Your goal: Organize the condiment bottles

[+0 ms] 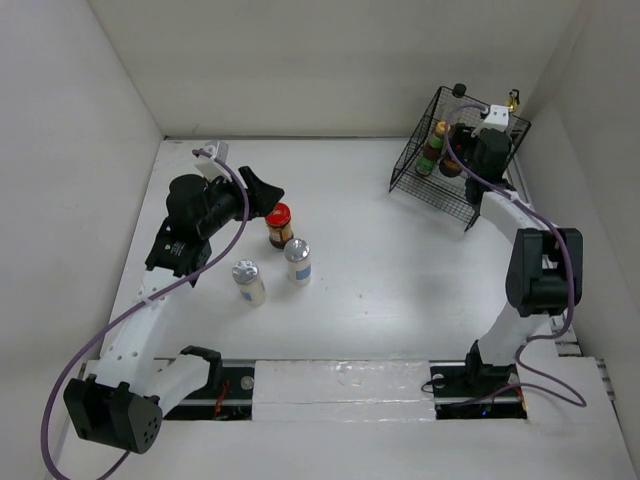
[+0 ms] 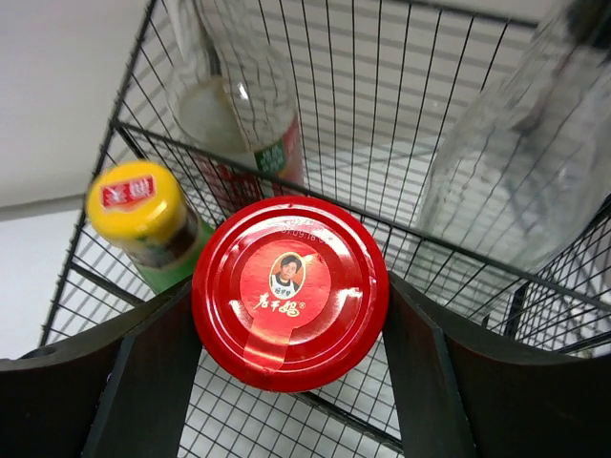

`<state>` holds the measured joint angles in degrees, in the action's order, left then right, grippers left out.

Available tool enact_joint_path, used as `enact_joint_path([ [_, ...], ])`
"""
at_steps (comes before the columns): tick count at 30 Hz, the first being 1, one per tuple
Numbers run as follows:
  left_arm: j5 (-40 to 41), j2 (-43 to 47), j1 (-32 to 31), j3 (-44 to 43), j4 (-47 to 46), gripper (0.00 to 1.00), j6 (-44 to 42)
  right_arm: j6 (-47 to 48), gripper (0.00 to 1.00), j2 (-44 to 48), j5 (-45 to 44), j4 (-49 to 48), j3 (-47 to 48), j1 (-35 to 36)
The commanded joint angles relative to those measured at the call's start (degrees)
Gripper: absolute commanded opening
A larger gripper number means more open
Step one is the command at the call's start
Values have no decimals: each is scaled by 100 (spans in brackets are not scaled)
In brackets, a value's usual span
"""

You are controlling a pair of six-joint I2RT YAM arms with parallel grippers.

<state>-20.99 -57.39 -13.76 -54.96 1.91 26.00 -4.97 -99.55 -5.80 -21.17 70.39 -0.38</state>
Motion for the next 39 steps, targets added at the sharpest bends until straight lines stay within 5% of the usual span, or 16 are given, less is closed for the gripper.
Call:
enact_joint_path([
  [1,-107,-1,31,-32,-288,67,10,-136,48,41,-44,-1091,2,100],
  [16,-107,157,31,-32,-288,67,10,-303,83,444,-44,-740,-52,100],
  [24,-107,281,31,-32,-288,67,10,-303,87,963,-44,-336,133,100],
  [27,-159,281,31,-32,-288,67,10,-303,81,1384,113,-283,-43,100],
  [32,-159,333,31,-32,-288,67,10,-487,18,1894,1167,156,-314,590],
  [34,-55,333,31,-32,-288,67,10,-539,16,1895,1894,358,-429,1150],
  [37,252,333,31,-85,-113,67,10,-601,35,1957,2381,481,-745,2160],
  [38,358,333,31,-85,-60,67,10,-506,45,1957,2382,578,-746,2417],
  [39,507,333,31,-85,19,67,10,-244,66,1957,2434,901,-807,2820],
])
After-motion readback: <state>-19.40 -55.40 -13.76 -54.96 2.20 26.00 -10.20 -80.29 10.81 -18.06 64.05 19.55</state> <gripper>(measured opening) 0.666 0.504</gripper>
